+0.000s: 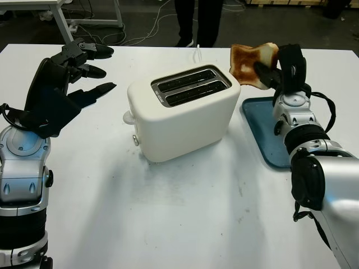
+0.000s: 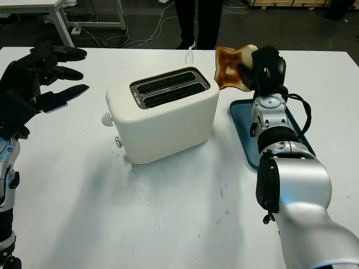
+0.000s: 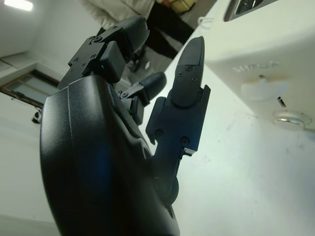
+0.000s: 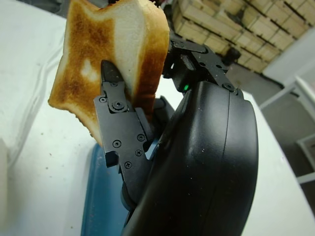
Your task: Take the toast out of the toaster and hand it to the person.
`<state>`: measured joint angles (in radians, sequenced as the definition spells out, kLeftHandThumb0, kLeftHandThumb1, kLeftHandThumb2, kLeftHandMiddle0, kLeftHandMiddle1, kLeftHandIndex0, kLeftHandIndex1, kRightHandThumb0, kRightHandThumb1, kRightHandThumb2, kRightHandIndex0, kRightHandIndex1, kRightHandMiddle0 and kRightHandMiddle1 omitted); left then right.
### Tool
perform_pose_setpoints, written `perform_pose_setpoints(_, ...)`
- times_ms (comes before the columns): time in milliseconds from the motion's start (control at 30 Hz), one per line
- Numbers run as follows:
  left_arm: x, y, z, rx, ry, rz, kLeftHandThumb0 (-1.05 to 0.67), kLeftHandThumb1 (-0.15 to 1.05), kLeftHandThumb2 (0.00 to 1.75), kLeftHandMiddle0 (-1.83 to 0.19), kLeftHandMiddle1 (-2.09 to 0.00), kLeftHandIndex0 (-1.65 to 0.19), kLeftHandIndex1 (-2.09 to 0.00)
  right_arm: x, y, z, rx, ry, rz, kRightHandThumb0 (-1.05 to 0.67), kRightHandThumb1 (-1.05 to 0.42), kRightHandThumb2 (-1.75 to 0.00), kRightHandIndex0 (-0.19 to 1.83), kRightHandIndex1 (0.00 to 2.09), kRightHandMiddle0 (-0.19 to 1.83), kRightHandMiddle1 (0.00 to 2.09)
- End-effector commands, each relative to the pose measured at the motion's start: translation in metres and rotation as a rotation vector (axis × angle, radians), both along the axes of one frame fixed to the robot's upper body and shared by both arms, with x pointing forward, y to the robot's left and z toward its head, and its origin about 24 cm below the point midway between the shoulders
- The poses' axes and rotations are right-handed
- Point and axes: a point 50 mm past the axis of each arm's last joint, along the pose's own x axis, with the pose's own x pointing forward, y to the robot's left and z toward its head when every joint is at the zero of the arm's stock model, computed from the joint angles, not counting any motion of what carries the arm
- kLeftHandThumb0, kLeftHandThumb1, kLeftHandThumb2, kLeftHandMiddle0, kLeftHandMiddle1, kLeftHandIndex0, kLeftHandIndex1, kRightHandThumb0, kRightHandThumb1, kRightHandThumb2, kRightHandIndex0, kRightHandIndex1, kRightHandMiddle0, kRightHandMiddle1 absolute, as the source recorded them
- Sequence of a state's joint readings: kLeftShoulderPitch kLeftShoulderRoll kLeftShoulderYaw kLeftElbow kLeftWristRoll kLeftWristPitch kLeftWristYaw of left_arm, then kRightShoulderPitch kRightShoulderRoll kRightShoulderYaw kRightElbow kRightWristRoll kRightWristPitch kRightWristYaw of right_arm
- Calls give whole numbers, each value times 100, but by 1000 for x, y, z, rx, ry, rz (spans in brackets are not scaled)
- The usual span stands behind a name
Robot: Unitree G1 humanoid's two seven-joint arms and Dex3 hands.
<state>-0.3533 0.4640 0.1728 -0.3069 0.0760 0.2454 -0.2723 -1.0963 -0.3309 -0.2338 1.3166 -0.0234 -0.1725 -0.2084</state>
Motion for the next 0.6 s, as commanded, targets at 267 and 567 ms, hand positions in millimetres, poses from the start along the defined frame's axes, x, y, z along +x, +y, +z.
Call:
perform_pose_setpoints(267, -1, 1, -1, -6, -4, -2, -31, 92, 7, -31, -103, -33, -69, 4, 5, 14, 41, -55, -11, 0, -92, -26, 79, 175, 34, 155)
perform_pose_setpoints(567, -2, 1, -1, 12, -3, 6, -31, 92, 7, -30, -103, -33, -69, 3, 3, 18, 45, -87, -13, 5, -92, -30, 76, 175, 36, 174)
